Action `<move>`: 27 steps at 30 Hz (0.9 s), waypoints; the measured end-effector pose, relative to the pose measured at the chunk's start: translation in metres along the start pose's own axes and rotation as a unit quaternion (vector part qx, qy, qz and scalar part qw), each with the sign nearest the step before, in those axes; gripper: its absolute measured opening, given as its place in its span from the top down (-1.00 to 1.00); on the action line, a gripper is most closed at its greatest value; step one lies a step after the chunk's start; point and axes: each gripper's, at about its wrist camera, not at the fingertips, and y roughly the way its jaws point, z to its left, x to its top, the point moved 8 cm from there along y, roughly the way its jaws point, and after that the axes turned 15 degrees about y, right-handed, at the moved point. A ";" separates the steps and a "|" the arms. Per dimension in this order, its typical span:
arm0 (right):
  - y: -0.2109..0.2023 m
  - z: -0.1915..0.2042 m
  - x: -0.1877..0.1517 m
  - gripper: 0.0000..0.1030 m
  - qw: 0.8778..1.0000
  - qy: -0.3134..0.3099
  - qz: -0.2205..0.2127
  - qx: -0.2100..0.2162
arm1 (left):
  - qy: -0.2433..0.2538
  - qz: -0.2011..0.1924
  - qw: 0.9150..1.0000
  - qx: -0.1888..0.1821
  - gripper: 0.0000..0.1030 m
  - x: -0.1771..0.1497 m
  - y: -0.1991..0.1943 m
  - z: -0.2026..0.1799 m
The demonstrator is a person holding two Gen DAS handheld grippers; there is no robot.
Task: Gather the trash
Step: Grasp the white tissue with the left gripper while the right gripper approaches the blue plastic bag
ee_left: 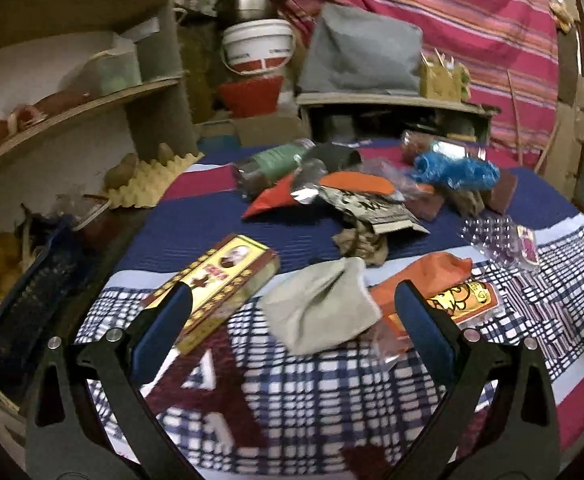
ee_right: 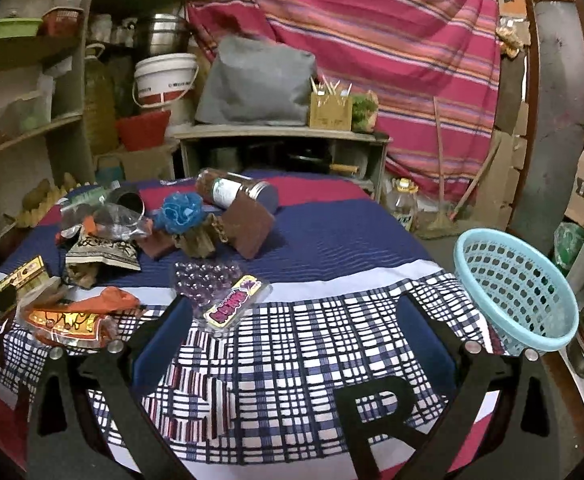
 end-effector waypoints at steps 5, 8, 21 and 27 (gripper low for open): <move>0.007 -0.003 0.002 -0.93 1.000 -0.006 -0.005 -0.001 | 0.027 0.026 0.999 0.000 -0.90 0.004 0.024 -0.014; 0.017 -0.008 -0.003 -0.93 1.000 -0.002 0.008 -0.008 | 0.012 0.042 0.999 -0.012 -0.89 -0.001 0.033 -0.011; 0.038 -0.006 -0.015 -0.93 0.999 -0.008 0.046 -0.017 | 0.005 0.058 0.997 -0.051 0.41 -0.007 0.044 0.006; 0.034 0.012 -0.020 -0.93 0.998 -0.022 0.053 0.000 | 0.024 0.051 0.996 -0.064 0.90 -0.003 0.039 0.004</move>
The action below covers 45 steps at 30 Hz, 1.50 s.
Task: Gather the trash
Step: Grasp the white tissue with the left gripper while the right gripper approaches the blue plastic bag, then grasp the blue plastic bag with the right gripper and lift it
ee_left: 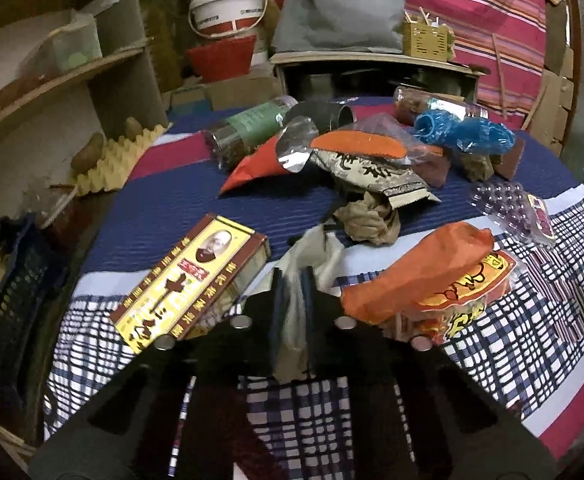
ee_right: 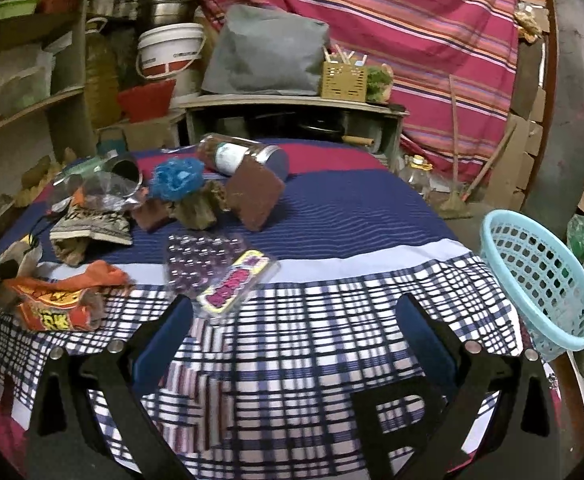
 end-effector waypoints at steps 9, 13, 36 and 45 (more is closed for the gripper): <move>-0.008 0.043 0.015 -0.92 0.999 -0.031 -0.021 0.017 | -0.020 -0.033 0.999 -0.007 0.94 0.010 -0.036 0.022; 0.003 0.062 0.041 -0.92 0.999 -0.032 -0.033 0.026 | -0.022 -0.052 0.998 0.005 0.94 0.025 -0.048 0.036; 0.131 0.140 0.055 0.48 0.992 -0.082 0.076 0.053 | -0.048 -0.084 0.992 0.079 0.94 0.120 -0.006 0.087; 0.097 0.122 0.079 0.76 0.993 -0.059 0.039 0.090 | -0.038 -0.083 0.992 0.087 0.94 0.127 -0.009 0.077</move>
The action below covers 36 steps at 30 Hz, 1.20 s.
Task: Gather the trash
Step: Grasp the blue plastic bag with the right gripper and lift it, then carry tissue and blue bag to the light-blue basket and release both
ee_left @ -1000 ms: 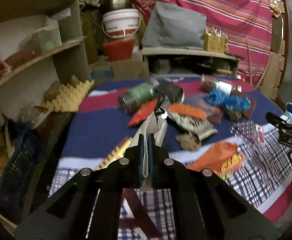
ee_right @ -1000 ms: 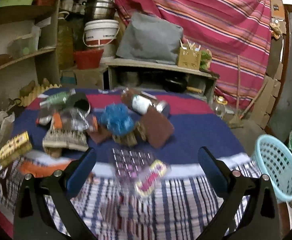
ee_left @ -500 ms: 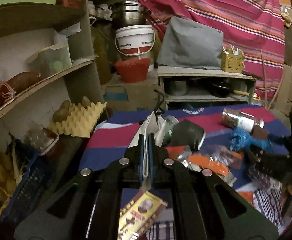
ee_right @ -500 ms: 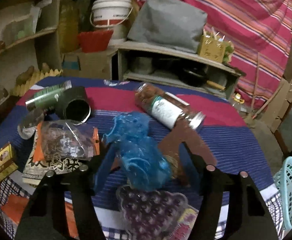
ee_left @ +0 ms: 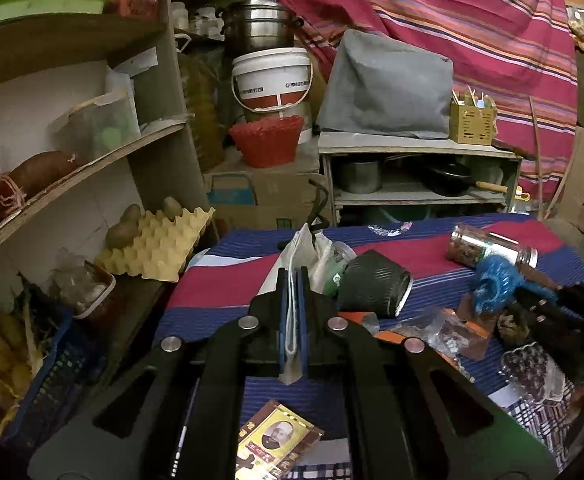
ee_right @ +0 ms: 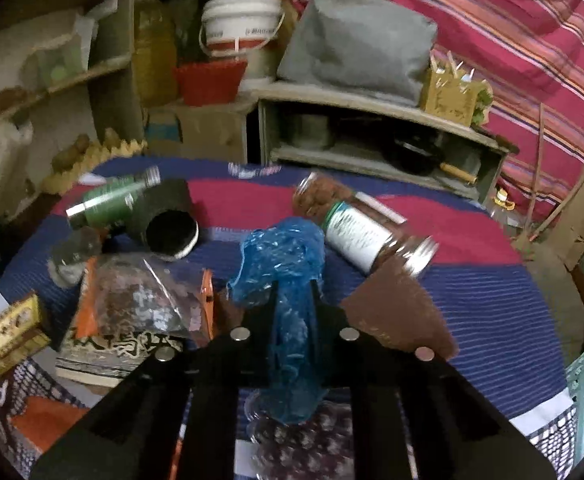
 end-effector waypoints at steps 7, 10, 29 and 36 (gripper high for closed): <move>-0.061 -0.031 0.025 0.76 0.999 0.022 -0.048 0.012 | 0.010 -0.016 1.000 -0.001 0.94 0.019 -0.025 -0.020; -0.092 -0.054 0.031 0.76 0.997 0.035 -0.070 0.012 | 0.020 -0.027 0.999 -0.005 0.94 0.031 -0.039 -0.037; -0.213 -0.279 0.019 0.76 0.981 0.118 -0.123 -0.095 | 0.108 -0.077 0.981 -0.141 0.94 0.081 -0.105 -0.275; -0.232 -0.363 -0.002 0.76 0.971 0.148 -0.117 -0.145 | 0.151 -0.089 0.958 -0.228 0.94 0.085 -0.129 -0.395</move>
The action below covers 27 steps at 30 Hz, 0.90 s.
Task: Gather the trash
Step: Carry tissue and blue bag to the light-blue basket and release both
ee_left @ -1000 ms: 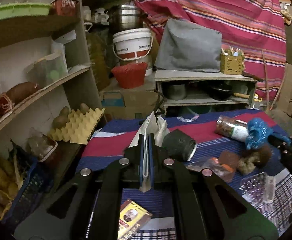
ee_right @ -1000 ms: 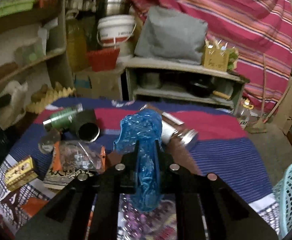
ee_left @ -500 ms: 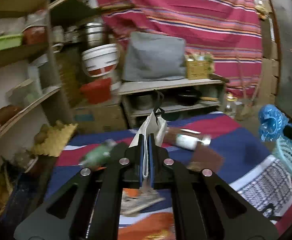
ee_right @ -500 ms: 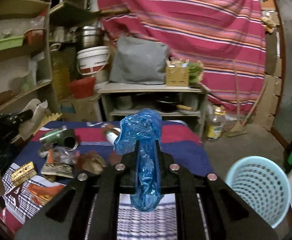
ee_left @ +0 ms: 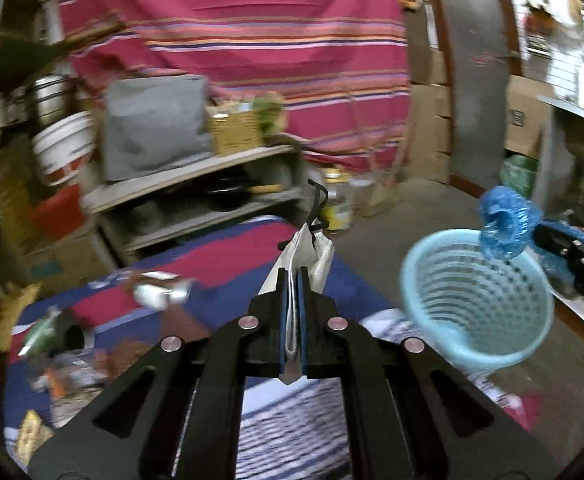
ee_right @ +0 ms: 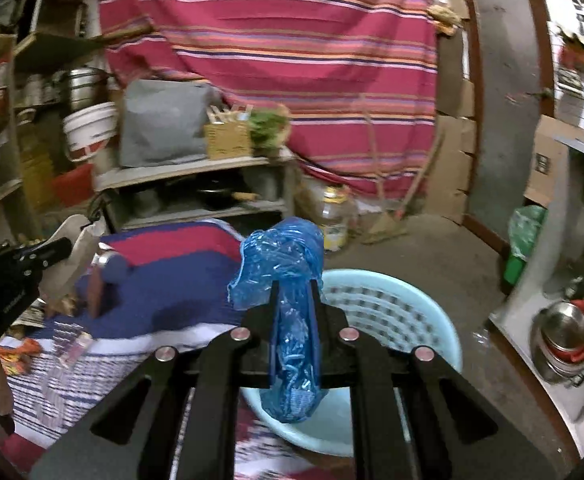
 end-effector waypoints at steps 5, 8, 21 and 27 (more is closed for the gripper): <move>0.004 -0.047 0.001 0.76 1.000 0.020 -0.001 -0.024 | 0.019 -0.008 0.999 -0.050 0.94 0.022 0.020 -0.063; 0.010 -0.068 0.000 0.76 0.999 0.030 0.003 -0.034 | 0.031 -0.008 0.997 -0.075 0.94 0.033 0.039 -0.095; 0.021 -0.110 -0.001 0.76 0.997 0.055 0.006 -0.055 | 0.065 0.015 0.991 -0.112 0.46 0.043 0.095 -0.157; 0.024 -0.108 -0.003 0.76 0.997 0.055 0.009 -0.052 | 0.059 0.002 0.995 -0.085 -0.25 0.046 0.090 -0.144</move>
